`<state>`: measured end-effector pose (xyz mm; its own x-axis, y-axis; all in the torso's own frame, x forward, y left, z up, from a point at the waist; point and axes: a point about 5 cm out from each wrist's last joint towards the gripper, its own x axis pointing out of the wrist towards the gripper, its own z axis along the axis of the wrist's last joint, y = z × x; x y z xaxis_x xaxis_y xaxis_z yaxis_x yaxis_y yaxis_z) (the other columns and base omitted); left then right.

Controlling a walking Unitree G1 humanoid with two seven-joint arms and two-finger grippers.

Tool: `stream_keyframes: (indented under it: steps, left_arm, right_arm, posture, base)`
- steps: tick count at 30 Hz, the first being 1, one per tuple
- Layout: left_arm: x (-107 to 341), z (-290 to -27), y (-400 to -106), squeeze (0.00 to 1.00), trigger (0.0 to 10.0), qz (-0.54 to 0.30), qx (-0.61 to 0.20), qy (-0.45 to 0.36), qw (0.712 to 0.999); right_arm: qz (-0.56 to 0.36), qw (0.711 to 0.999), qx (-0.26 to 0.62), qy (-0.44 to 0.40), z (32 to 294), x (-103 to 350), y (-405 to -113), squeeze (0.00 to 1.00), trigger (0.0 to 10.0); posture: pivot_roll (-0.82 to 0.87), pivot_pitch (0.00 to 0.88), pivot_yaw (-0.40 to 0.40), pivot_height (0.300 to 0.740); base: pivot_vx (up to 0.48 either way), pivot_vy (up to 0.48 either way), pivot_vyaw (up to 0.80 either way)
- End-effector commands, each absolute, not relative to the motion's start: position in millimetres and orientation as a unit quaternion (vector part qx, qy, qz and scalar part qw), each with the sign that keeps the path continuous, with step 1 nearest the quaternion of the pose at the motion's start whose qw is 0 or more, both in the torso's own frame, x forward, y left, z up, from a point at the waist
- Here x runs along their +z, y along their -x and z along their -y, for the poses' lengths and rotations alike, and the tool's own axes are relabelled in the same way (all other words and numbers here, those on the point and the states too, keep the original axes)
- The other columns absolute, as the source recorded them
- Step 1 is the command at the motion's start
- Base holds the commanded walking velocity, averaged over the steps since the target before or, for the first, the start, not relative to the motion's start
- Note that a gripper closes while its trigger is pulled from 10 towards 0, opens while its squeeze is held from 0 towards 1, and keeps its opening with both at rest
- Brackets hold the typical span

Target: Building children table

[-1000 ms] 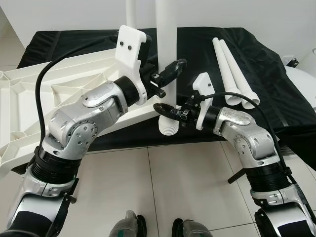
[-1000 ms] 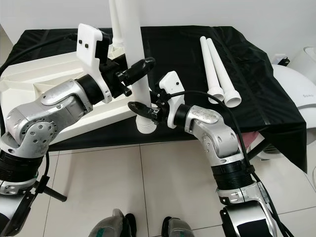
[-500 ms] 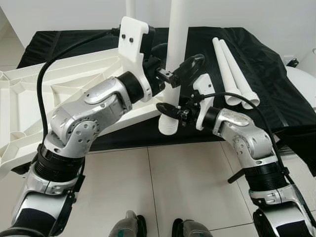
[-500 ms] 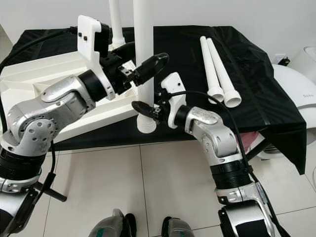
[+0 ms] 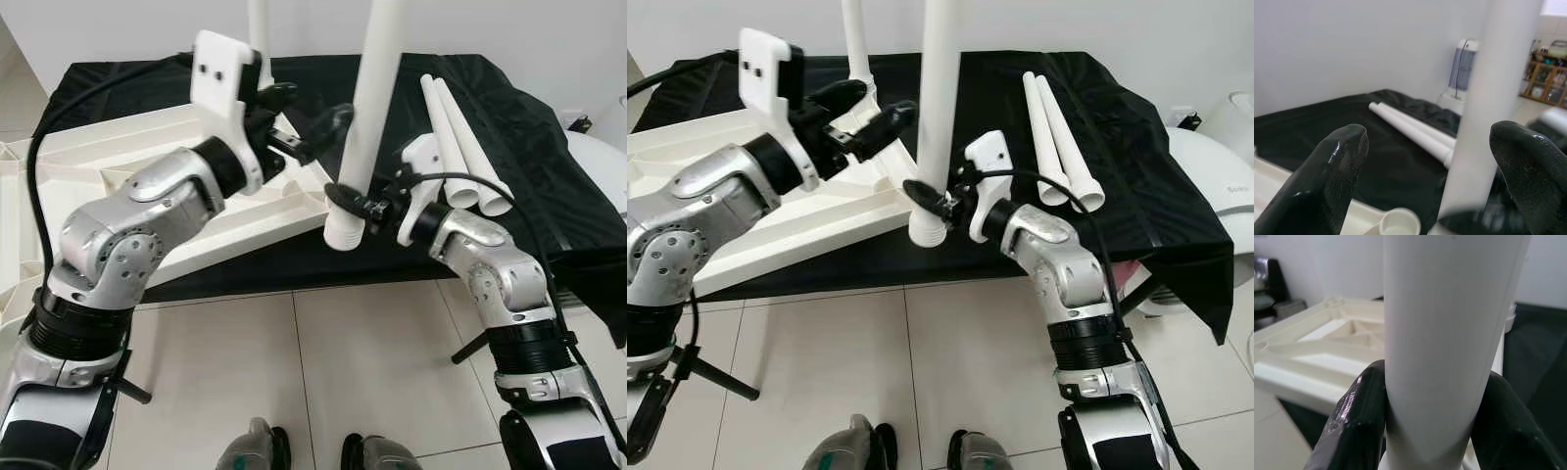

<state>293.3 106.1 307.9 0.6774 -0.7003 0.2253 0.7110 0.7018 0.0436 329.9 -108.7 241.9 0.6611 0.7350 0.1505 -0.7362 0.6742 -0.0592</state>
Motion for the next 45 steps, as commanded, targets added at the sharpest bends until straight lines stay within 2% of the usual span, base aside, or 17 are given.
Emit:
stream_keyframes:
  steps: [1, 11, 15, 19, 24, 27, 39, 45]
  left_arm:
    - [302.0, -106.4, -286.6, 0.0, 10.0, 0.114, -0.484, 0.005, 0.868]
    - [276.3, -103.9, -294.1, 0.0, 10.0, 0.074, -0.451, 0.006, 0.889]
    - [250.0, -106.2, -312.9, 0.0, 10.0, 0.028, -0.381, -0.029, 0.924]
    - [238.6, -109.0, -321.2, 0.0, 10.0, 0.011, -0.344, -0.058, 0.937]
    - [235.3, -111.6, -325.7, 0.0, 10.0, 0.008, -0.323, -0.057, 0.945]
    - [229.1, -124.6, -340.5, 0.0, 10.0, -0.002, -0.257, -0.069, 0.964]
    - [195.7, -131.4, -343.5, 0.0, 10.0, -0.047, -0.242, -0.15, 0.957]
    - [177.1, -125.9, -334.8, 0.0, 10.0, -0.066, -0.281, -0.188, 0.939]
  right_arm:
    - [0.112, 0.915, 0.388, -0.012, 115.5, 254.0, -332.3, 0.0, 10.0]
    - [0.143, 0.919, 0.365, -0.033, 122.7, 262.4, -334.7, 0.0, 10.0]
    - [0.153, 0.925, 0.345, -0.036, 127.0, 263.4, -335.1, 0.0, 10.0]
    - [0.16, 0.928, 0.333, -0.038, 128.7, 262.6, -335.3, 0.0, 10.0]
    - [0.165, 0.93, 0.327, -0.04, 129.1, 262.1, -334.8, 0.0, 10.0]
    - [0.169, 0.932, 0.315, -0.056, 129.2, 260.3, -334.3, 0.0, 10.0]
    - [0.184, 0.934, 0.295, -0.078, 129.4, 260.2, -332.4, 0.0, 10.0]
    - [0.183, 0.935, 0.294, -0.079, 130.1, 259.5, -332.0, 0.0, 10.0]
  posture:
    - [-0.04, 0.095, -0.008, 0.74]
    - [-0.03, 0.101, -0.006, 0.74]
    - [-0.04, 0.109, 0.003, 0.74]
    - [-0.04, 0.112, 0.004, 0.74]
    - [-0.04, 0.112, 0.006, 0.74]
    - [-0.04, 0.114, 0.008, 0.74]
    - [-0.04, 0.109, 0.015, 0.74]
    - [-0.05, 0.108, 0.015, 0.74]
  base:
    - [0.0, 0.0, 0.0]
    - [0.0, 0.0, 0.0]
    - [0.0, 0.0, 0.0]
    - [0.0, 0.0, 0.0]
    - [0.0, 0.0, 0.0]
    - [0.0, 0.0, 0.0]
    - [0.0, 0.0, 0.0]
    - [0.0, 0.0, 0.0]
